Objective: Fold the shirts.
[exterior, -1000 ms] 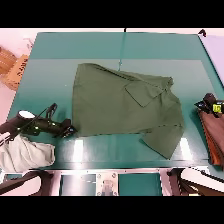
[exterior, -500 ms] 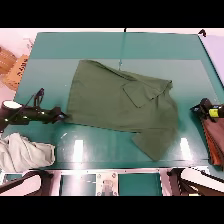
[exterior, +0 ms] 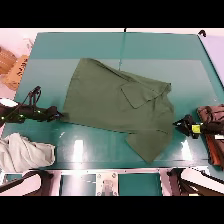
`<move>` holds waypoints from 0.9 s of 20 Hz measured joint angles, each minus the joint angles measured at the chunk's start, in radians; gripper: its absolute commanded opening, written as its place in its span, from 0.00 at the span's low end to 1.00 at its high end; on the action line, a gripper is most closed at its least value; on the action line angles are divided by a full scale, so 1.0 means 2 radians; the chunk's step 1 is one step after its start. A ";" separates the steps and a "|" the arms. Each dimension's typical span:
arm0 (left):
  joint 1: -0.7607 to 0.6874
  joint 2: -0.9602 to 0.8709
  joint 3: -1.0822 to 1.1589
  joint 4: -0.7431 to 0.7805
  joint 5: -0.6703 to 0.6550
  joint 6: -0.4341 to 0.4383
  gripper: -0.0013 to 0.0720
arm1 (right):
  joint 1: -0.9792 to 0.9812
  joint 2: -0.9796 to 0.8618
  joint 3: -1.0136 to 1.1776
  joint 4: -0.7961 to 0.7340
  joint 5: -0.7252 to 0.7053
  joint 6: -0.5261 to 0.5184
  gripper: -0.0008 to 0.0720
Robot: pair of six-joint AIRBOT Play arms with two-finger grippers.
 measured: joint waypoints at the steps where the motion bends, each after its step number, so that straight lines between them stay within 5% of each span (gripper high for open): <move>1: 0.000 0.000 0.000 0.000 0.000 0.000 0.05 | 0.000 -0.004 -0.010 0.006 0.007 0.000 0.48; 15: 0.001 0.000 0.000 -0.001 -0.010 0.000 0.05 | 0.000 -0.014 -0.031 0.028 0.041 0.035 0.46; 18: 0.001 0.000 0.000 -0.005 -0.017 0.000 0.05 | 0.000 -0.014 -0.031 -0.007 0.053 0.037 0.10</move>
